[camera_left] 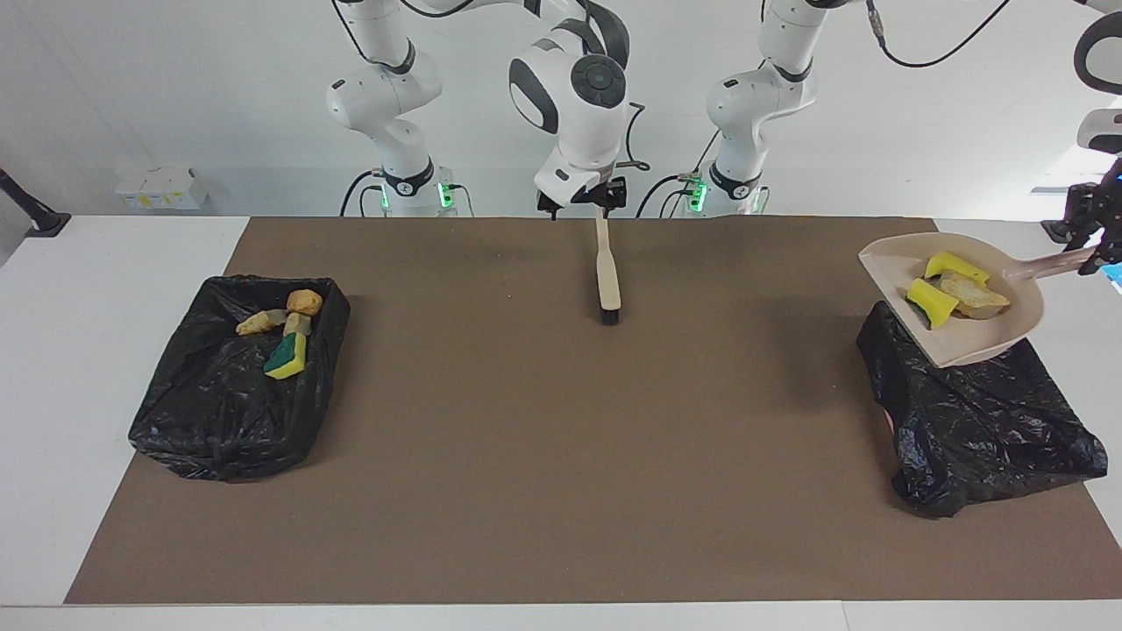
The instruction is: Sweep and dump trash in bin
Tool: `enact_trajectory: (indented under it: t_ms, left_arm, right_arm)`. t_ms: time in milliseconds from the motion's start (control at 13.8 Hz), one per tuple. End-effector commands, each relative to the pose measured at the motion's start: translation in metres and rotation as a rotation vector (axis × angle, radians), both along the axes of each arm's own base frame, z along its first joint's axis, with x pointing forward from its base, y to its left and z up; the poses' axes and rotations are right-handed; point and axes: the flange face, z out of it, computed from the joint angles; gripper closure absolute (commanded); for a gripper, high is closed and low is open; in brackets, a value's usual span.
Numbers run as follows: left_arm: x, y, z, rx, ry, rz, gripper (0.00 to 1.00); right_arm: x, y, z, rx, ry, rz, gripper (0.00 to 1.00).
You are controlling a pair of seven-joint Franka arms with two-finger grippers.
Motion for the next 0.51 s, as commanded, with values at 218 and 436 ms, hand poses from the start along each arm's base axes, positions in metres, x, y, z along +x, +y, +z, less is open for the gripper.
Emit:
enact_trajectory:
  t_ms: [218, 436]
  left_arm:
    - [0.026, 0.039, -0.018, 0.216, -0.028, -0.039, 1.0]
    - [0.032, 0.045, -0.015, 0.353, -0.033, -0.05, 1.0]
  right_arm:
    - [0.047, -0.066, 0.053, 0.055, -0.002, 0.094, 0.0]
    - [0.065, -0.116, 0.077, 0.108, -0.047, 0.179, 0.0]
